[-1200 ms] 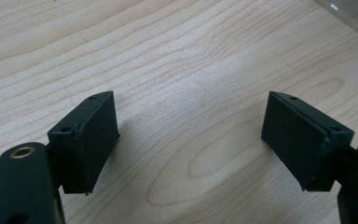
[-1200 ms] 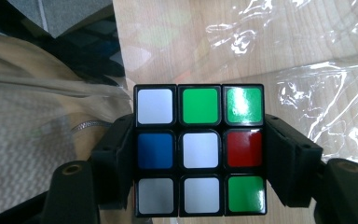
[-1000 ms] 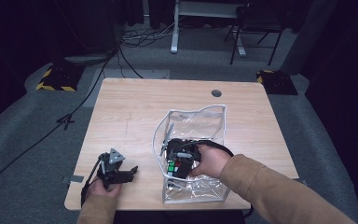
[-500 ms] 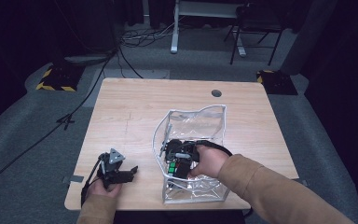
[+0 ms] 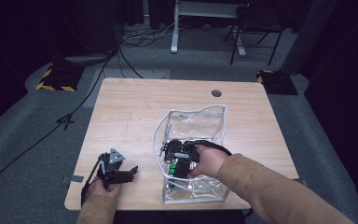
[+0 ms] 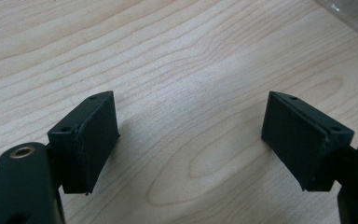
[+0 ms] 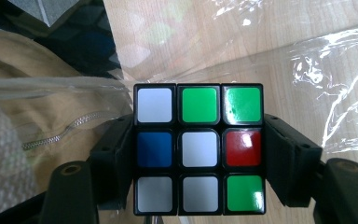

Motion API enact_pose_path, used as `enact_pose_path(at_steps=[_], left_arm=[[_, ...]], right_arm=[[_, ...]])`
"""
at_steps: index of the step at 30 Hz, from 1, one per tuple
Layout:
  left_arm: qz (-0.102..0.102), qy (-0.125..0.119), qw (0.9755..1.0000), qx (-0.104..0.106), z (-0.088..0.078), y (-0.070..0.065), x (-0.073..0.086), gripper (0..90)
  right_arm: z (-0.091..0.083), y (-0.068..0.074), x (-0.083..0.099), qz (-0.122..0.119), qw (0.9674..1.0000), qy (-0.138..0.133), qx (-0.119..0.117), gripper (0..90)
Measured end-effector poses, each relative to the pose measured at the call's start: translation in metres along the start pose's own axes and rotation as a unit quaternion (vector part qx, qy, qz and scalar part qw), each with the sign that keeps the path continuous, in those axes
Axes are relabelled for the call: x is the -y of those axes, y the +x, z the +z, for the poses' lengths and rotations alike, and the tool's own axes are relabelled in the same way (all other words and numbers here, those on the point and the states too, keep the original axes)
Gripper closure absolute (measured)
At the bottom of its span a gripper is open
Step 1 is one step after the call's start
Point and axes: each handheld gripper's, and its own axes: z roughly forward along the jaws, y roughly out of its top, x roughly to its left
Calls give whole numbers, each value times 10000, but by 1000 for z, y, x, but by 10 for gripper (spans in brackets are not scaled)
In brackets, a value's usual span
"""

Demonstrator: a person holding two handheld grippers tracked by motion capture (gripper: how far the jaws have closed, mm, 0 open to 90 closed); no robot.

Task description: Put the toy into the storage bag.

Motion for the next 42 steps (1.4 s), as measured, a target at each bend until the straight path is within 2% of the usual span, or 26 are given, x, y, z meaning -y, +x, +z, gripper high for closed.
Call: enact_pose_path(at_steps=[12, 16, 21, 23, 24, 28, 35, 42], left_arm=[[1, 10, 10000, 5, 0, 0, 0, 189], [-1, -6, 10000, -3, 0, 0, 0, 189], [6, -2, 10000, -11, 0, 0, 0, 189], [6, -4, 10000, -11, 0, 0, 0, 189], [5, -4, 10000, -11, 0, 0, 0, 188], [6, -4, 10000, -12, 0, 0, 0, 188], [4, 2, 10000, -11, 0, 0, 0, 189], [3, 1, 10000, -12, 0, 0, 0, 189]], right_arm=[[4, -2, -1, 21, 9999, 118, -15, 329], [4, -2, -1, 128, 9996, 118, -220, 374], [3, -2, -1, 59, 9998, 88, -171, 366], [2, -2, 0, 71, 9997, -64, -224, 366], [-1, -1, -1, 97, 9998, -4, -193, 365], [-8, -1, 1, 111, 9996, -190, -176, 361], [-29, 5, 7, 118, 9978, -640, -139, 359], [-59, 8, 19, 113, 9928, -1189, 61, 364]])
